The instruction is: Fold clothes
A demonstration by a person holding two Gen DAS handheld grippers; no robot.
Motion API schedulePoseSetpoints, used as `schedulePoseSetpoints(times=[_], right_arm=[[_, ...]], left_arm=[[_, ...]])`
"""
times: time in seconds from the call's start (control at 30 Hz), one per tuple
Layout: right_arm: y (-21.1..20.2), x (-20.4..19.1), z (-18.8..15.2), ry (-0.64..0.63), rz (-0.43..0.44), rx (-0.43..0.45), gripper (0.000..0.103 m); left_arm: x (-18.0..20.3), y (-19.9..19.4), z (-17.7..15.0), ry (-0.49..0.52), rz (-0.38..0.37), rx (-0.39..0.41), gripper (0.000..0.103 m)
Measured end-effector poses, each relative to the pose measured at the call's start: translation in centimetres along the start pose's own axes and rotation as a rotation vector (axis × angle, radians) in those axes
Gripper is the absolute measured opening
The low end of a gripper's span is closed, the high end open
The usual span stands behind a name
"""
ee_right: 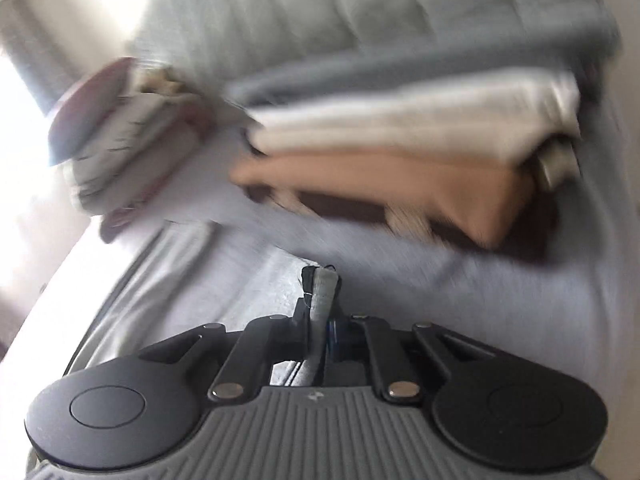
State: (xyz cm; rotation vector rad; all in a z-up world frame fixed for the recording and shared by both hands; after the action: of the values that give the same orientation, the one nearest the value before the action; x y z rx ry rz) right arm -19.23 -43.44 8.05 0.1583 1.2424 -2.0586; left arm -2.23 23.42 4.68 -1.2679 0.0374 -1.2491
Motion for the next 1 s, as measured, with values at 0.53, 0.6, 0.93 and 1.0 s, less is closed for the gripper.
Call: schedulePoseSetpoints(times=[0.53,0.6,0.93,1.0], right_arm=[[2.7,-0.4,3.2,-0.043,-0.096,-0.058,0.045],[2.2,-1.3,4.4,-0.042,-0.103,0.016,0.047],[5.5,-7.9,7.8,-0.131,0.023,0.006,0.06],[7.0,-9.5,8.2,-0.165,0.066,-0.054,0.063]], left_arm=[[6.7,2.0,3.4,0.331,-0.024,0.0,0.063],[8.1,3.3,4.5,0.37,-0.028,-0.024,0.069],[13.1,14.0,7.9,0.623,0.087,-0.185,0.084],[13.7,16.0,8.7,0.639,0.099,-0.219,0.084]])
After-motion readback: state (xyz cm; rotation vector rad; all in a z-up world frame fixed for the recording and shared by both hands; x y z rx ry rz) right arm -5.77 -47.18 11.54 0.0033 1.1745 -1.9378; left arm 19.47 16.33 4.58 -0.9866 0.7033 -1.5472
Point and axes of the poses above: each gripper's, at about its wrist camera, not at the fingertips, and y roughly the way its jaws point, x to its right, z to its top, the point moved 1 cm from there along y, roughly the way its jaws point, and after that the axes turned 13 degrees about -x, right-handed, at the moved point
